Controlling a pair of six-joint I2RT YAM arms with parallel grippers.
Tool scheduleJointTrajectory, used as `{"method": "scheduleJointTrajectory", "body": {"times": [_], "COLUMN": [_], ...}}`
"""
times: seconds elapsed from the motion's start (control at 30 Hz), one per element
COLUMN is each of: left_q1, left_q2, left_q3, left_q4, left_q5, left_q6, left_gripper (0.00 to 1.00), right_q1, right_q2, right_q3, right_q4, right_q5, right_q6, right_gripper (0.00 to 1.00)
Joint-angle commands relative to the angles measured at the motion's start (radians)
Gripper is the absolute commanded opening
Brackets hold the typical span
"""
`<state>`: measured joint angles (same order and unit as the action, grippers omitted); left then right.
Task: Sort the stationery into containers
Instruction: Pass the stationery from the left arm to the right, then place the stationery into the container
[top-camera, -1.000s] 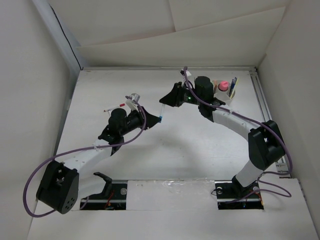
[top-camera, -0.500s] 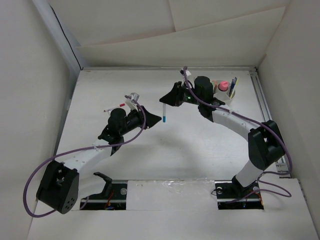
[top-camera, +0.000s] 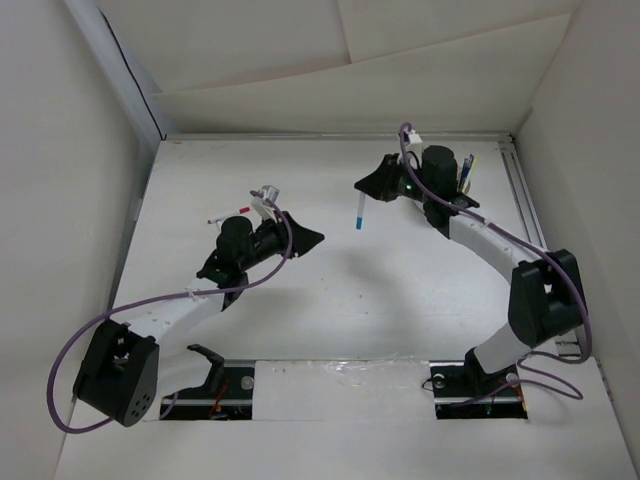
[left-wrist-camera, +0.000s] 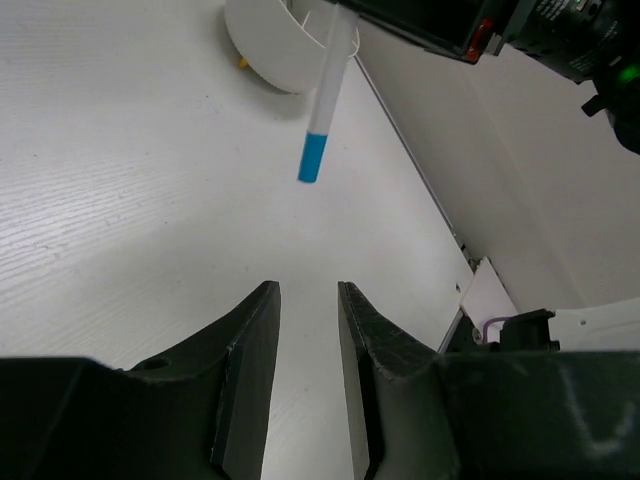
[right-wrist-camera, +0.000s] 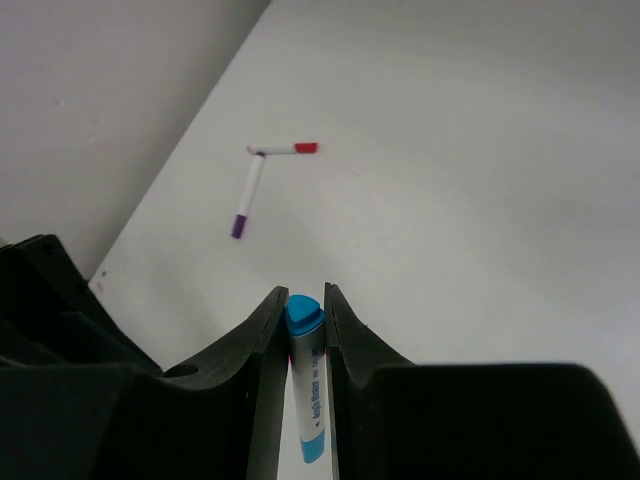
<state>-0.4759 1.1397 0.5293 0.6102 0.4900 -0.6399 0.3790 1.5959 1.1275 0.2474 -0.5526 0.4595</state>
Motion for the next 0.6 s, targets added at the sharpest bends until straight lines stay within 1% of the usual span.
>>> {"method": "scheduleJointTrajectory", "body": {"times": [0.0,0.07,0.13,0.2,0.33,0.4,0.57], "left_q1": [-0.001,-0.035,-0.061,-0.099,-0.130,-0.141,-0.239], "left_q2": [0.011,0.020,0.032,0.055,0.078,0.104,0.160], "left_q3": [-0.006,-0.006,0.003,0.017,0.052,0.061,0.126], "left_q4": [0.071,0.071,0.071,0.071,0.092,0.126,0.146], "left_q5": [0.021,0.021,-0.011,-0.024,-0.024,-0.008,-0.033], "left_q6": [-0.001,-0.001,-0.001,-0.001,-0.001,-0.030,-0.030], "left_gripper": [0.27,0.27,0.27,0.27,0.27,0.27,0.27], "right_q1": [-0.051,-0.094,-0.120,-0.144,-0.154,-0.154,-0.154], "right_q2": [-0.108,-0.132,-0.152,-0.165,-0.174,-0.174,-0.174], "right_q3": [-0.008,-0.017,-0.029,-0.038,-0.038,-0.038,-0.038], "right_q4": [-0.048,-0.059,-0.068,-0.068,-0.077,-0.077,-0.077], "right_q5": [0.055,0.069,0.069,0.050,0.049,0.049,0.028], "right_q6": [-0.079,-0.093,-0.093,-0.093,-0.093,-0.093,-0.093], "right_gripper": [0.13,0.13,0.13,0.13,0.13,0.13,0.13]}}
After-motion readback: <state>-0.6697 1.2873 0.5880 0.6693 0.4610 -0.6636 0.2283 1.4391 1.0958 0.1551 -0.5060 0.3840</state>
